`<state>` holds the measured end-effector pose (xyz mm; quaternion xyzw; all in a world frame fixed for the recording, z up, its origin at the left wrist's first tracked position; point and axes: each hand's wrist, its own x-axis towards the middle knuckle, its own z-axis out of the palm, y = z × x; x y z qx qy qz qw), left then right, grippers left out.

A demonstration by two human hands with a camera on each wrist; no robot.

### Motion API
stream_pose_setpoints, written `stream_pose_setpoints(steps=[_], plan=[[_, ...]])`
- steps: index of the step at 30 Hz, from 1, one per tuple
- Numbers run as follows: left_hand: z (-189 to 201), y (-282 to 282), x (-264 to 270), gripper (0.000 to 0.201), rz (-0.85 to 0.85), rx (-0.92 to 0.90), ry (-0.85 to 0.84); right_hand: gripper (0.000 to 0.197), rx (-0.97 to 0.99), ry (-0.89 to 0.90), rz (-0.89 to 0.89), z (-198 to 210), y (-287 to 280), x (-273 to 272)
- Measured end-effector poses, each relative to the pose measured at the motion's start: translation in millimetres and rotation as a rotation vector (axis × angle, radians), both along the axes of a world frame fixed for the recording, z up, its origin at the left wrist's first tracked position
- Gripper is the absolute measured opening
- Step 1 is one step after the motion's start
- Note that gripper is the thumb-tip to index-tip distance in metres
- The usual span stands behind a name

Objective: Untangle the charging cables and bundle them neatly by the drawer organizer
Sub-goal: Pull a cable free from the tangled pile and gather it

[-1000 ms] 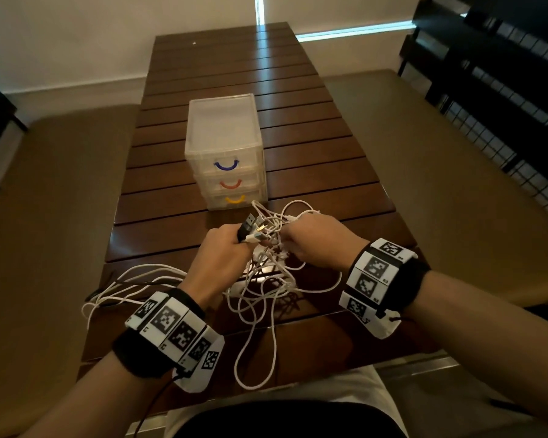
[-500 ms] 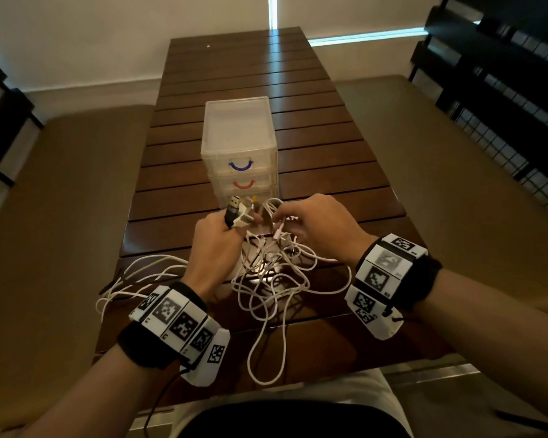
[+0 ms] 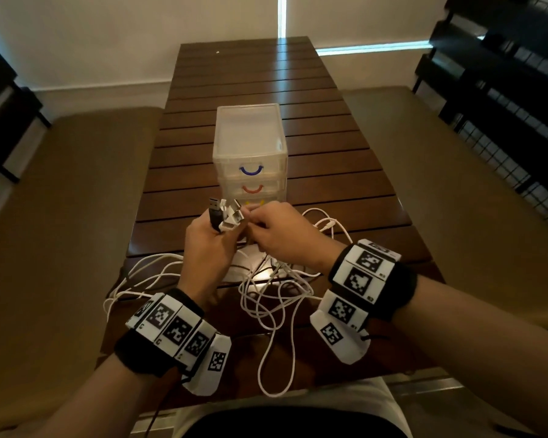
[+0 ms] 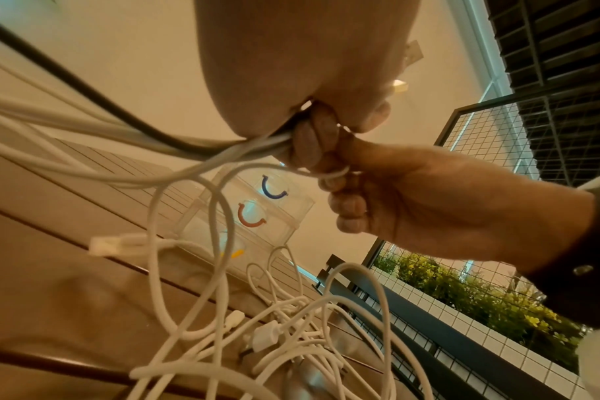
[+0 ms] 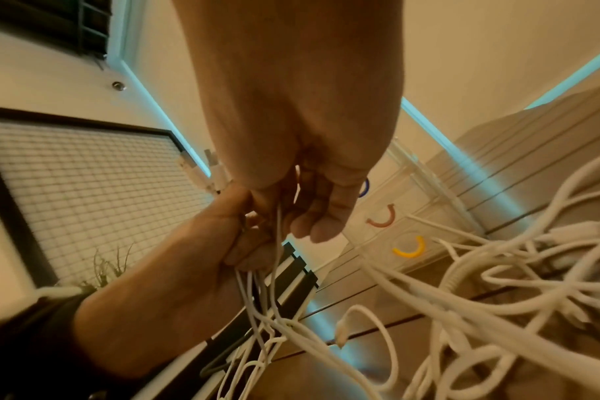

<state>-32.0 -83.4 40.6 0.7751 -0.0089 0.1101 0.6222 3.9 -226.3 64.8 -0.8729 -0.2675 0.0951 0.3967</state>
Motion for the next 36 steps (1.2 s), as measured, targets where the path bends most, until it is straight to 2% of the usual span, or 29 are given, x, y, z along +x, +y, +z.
stream_pose_setpoints(steps=[4,6,10,12,15,17,19,23,28,33,36], plan=[[6.6,2.3,-6.3,0.036,-0.012,-0.071,-0.025,0.015,-0.081,-0.062,0.008,3.0,11.4,-1.3],[10.9,2.9,-7.4,0.037,-0.016,-0.089,-0.021,0.019,-0.05,-0.09,-0.012,4.4,13.2,-3.2],[9.5,5.5,-10.0,0.037,0.008,-0.062,0.003,0.006,-0.057,-0.123,-0.029,7.9,13.4,-4.2],[6.9,6.3,-11.4,0.037,0.02,-0.045,0.02,0.011,-0.083,-0.126,-0.014,6.6,14.3,-4.2],[6.4,8.1,-11.9,0.039,-0.003,-0.119,0.022,0.007,-0.008,-0.108,0.01,4.9,15.6,-6.1],[9.8,9.1,-12.2,0.042,0.007,-0.206,0.011,0.014,0.089,-0.038,0.009,2.4,16.2,-8.8],[13.8,11.1,-11.2,0.046,0.05,-0.248,-0.006,0.027,0.095,0.044,0.011,-3.0,16.7,-10.4],[18.5,17.3,-10.7,0.048,0.036,-0.314,-0.013,0.031,0.099,0.113,0.054,-6.5,18.7,-15.9],[11.2,21.4,-9.9,0.039,0.04,-0.314,0.024,0.021,0.088,0.027,0.1,-10.9,30.0,-19.6],[12.3,23.4,-8.2,0.052,0.07,-0.413,0.056,0.021,0.006,-0.043,0.141,-17.9,31.1,-17.5],[22.9,32.8,-4.2,0.05,0.101,-0.526,0.03,0.04,-0.025,0.149,0.116,-25.9,23.2,-14.8]])
